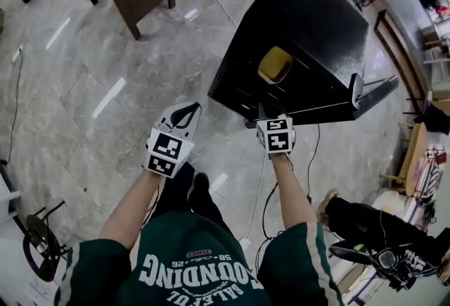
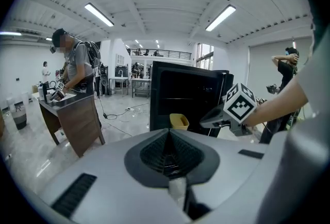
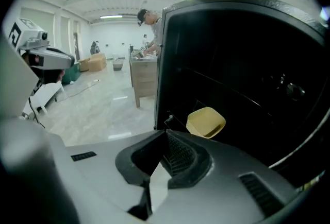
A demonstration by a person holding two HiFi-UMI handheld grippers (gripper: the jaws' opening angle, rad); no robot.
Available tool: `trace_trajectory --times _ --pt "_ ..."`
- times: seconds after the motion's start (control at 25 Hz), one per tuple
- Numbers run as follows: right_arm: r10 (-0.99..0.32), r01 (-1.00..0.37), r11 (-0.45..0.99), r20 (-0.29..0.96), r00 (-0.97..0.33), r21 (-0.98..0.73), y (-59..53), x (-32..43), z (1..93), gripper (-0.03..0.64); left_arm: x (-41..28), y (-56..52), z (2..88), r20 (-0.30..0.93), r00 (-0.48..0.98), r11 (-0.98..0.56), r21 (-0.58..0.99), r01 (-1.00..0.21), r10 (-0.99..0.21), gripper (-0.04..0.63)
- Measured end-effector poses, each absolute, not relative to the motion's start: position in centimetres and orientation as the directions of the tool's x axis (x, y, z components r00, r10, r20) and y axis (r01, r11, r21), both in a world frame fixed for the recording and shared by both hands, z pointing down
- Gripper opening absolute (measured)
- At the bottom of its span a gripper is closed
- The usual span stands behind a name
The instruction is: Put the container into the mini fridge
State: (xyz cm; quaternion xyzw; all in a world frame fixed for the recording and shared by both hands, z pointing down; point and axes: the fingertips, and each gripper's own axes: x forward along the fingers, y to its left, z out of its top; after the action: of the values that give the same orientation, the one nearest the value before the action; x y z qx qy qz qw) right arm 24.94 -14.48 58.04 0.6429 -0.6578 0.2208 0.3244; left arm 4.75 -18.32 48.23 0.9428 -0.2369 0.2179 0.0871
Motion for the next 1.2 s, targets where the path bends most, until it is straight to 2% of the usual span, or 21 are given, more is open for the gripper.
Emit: trace_trajectory --times 0.16,0.44,0.72,0.92,1.2 --pt "-0.735 -1.0 0.012 0.678 0.0 0.014 -12.7 23.3 55.9 0.035 5.0 -17.4 47.1 0.449 0.794 -0.875 0.051 -0.481 -0.41 0.015" --pt "-0.812 -0.998 -0.022 0.584 -0.016 -0.058 -10.6 21.2 50.5 0.035 4.9 -15.5 44.6 0.432 0.793 -0.872 0.027 -0.488 -0.43 0.015" --pt "-0.857 -0.995 -0.024 0.514 -0.029 -0.096 -8.2 20.0 46.7 0.035 5.0 -13.0 42.1 0.405 0.805 -0.875 0.024 -0.483 -0.433 0.015" --pt "-0.867 -0.999 0.034 0.496 -0.041 -0.023 -6.1 19.1 44.7 0.035 5.1 -11.3 41.3 0.4 0.808 -0.879 0.013 -0.477 -0.433 0.015" --pt "-0.901 -0.998 0.014 0.432 -0.036 -0.054 -4.0 18.2 42.2 0.035 5.4 -10.5 40.1 0.381 0.814 -0.882 -0.003 -0.472 -0.438 0.014"
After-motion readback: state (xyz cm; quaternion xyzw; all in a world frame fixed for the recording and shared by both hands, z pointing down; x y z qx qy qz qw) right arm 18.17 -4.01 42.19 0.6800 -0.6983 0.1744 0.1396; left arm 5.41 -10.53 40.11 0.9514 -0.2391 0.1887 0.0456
